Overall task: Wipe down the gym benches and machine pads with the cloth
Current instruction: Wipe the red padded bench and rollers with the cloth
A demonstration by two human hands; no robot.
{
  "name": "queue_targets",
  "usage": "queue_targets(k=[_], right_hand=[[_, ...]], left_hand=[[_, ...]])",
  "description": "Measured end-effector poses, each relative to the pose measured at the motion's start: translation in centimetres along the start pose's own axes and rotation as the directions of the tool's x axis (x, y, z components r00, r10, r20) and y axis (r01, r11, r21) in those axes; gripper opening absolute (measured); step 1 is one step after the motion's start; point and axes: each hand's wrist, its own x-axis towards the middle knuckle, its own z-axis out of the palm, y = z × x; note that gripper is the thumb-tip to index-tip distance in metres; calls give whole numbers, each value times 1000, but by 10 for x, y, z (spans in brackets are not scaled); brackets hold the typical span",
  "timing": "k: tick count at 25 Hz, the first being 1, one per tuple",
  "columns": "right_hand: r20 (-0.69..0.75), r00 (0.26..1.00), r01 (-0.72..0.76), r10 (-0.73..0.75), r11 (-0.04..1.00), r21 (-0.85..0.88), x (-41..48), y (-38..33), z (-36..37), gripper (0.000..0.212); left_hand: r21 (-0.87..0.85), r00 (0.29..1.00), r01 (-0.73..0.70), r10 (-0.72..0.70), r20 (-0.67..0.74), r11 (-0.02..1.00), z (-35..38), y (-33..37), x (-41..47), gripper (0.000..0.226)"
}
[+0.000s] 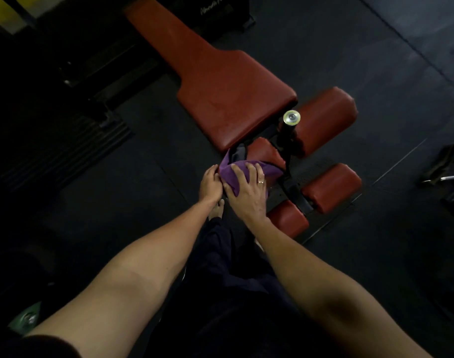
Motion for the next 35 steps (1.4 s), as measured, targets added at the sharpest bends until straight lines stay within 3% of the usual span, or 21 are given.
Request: queue_targets(k=[3, 5, 8, 10, 12, 15, 17, 18, 20, 22, 26, 29, 32, 35], right_hand=[[86, 966, 256, -244, 950, -177, 24, 14, 5, 49], [100, 944, 330, -314, 900, -286, 53, 28, -3, 47], [86, 978, 207, -189, 918, -338, 95, 33, -19, 46], [38, 999, 38, -28, 955, -294, 103, 20, -16, 47], [64, 998, -2, 18, 969, -247, 94, -8, -2, 49], [245, 946, 263, -213, 945, -196, 81, -21, 12, 47], [267, 924, 332, -275, 921, -201, 106, -3, 3, 47], [247, 941, 293, -233, 924, -247, 122, 5, -2, 46], [208, 978, 63, 14, 933, -356, 146, 13, -9, 43], [157, 970, -112, 186, 914, -391, 149, 5, -4, 44], [41, 999, 22, -12, 965, -260, 88, -22, 18, 47], [-54, 999, -13, 5, 988, -153, 30, -25, 24, 46], [-194, 981, -60, 14, 970, -235, 26, -4, 25, 45], [-309, 936, -260, 171, 925, -277, 62, 14, 13, 44]], left_hand=[[-58, 1000, -17, 17, -5, 998, 2, -5, 2, 43], [-58, 999, -48, 47, -17, 997, 4, -9, 0, 43], [-54, 996, -90, 89, -20, 994, 4, -13, 2, 43], [-76, 995, -95, 94, -19, 993, 6, -16, 5, 43], [-124, 997, -77, 75, -18, 989, 8, -19, 10, 43], [-160, 1000, 0, 0, 0, 987, 13, -25, 18, 46], [-124, 1000, 4, -4, 1, 992, 14, -25, 19, 46], [-105, 1000, -20, 20, -1, 994, 14, -24, 19, 45], [-91, 998, -58, 58, -2, 994, 12, -21, 17, 44], [-87, 998, -59, 60, 3, 994, 10, -19, 17, 44], [-127, 992, -103, 111, 57, 986, 1, -19, 22, 43], [-106, 982, -94, 110, 154, 990, -6, -22, 26, 44], [22, 984, -98, 94, 149, 995, -8, -19, 31, 44], [107, 973, -188, 171, 153, 976, -10, -7, 36, 40]])
